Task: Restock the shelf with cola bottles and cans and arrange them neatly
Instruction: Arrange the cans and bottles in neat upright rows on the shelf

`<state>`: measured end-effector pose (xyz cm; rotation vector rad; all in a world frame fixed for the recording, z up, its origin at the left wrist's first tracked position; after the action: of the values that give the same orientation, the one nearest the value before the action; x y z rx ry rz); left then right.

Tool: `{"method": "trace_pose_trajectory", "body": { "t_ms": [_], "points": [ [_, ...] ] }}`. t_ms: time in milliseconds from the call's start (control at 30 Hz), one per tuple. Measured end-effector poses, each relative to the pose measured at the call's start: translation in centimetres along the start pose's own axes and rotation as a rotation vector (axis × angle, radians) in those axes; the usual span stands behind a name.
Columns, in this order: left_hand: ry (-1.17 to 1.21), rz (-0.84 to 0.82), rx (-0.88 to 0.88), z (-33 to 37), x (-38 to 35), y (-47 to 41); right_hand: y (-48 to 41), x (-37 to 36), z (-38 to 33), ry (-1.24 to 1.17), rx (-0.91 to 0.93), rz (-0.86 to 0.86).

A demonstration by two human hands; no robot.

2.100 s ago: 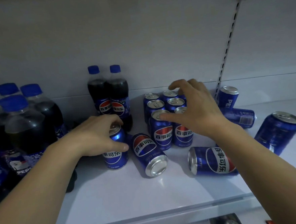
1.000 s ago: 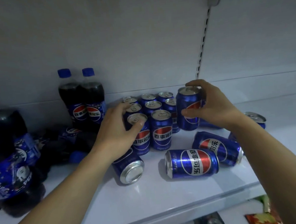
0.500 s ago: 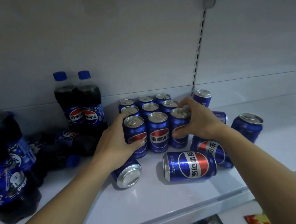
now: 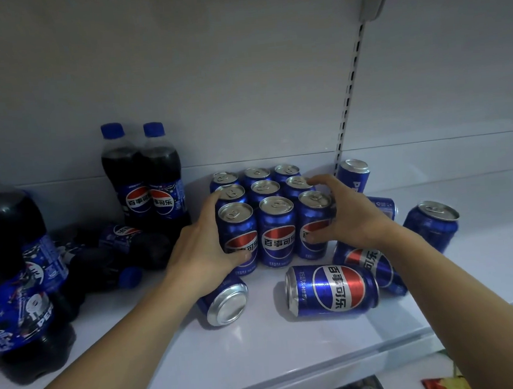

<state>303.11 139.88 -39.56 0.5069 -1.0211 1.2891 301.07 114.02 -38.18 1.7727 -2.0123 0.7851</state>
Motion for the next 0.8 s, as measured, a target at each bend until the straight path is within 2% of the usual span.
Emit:
{"method": "trace_pose_trajectory", "body": {
  "t_ms": [267, 800],
  "points": [
    [-0.067, 0.003, 0.032, -0.1, -0.1, -0.3, -0.3, -0.9, 1.1, -0.085, -0.105, -0.059],
    [-0.124, -0.035, 0.064, -0.1, 0.1, -0.1, -0.2, -0.8, 0.9, -0.073, -0.122, -0.059]
  ]
}}
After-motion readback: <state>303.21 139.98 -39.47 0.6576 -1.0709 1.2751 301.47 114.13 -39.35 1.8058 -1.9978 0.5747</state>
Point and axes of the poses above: each hand's wrist, its own y-axis away from the middle knuckle, its own x-axis out of the back of the hand, z = x × y, the point moved 8 cm from there along -y, towards the middle knuckle, and after that the axes turned 14 degrees about -y, right-handed, at the moved point
